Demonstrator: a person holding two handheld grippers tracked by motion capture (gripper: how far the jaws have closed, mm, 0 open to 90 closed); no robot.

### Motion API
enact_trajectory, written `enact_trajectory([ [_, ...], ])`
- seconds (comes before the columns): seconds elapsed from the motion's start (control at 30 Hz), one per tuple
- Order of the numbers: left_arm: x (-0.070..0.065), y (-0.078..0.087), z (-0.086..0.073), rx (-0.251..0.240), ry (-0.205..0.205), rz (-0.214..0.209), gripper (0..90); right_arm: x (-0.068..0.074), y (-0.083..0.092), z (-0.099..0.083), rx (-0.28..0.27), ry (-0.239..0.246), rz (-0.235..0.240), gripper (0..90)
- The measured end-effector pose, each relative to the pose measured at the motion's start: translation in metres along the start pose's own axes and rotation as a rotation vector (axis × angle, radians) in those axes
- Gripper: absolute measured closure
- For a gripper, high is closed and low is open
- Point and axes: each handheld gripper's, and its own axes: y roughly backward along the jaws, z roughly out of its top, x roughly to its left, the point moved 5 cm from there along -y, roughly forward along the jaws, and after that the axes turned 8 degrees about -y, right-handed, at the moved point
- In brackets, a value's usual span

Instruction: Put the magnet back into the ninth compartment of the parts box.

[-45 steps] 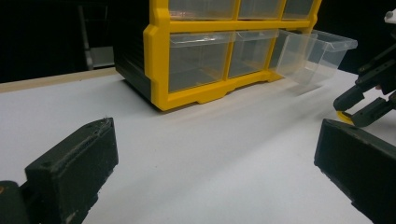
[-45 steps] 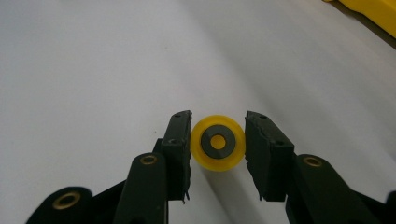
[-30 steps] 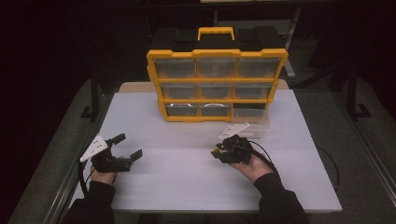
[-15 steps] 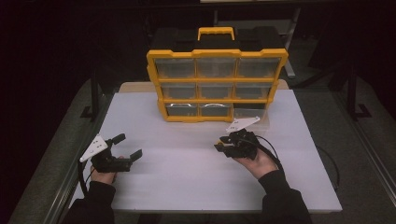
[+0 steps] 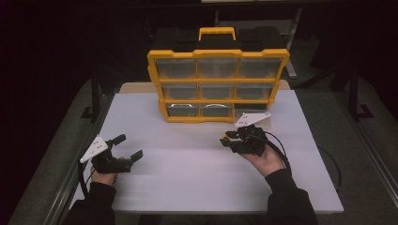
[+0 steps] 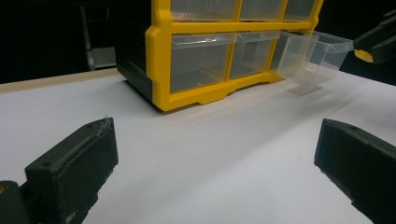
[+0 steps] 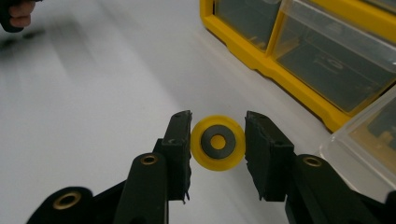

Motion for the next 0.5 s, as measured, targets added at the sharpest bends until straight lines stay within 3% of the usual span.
enact_trajectory([
  [0.3, -0.002, 0.0, 0.001, -0.009, -0.006, 0.002, 0.0, -0.011, 0.012, 0.008, -0.038, -0.023, 0.009, 60.4],
  [0.5, -0.001, 0.0, 0.001, -0.008, -0.006, 0.005, 0.0, -0.016, 0.012, 0.012, -0.033, -0.029, 0.016, 60.4],
])
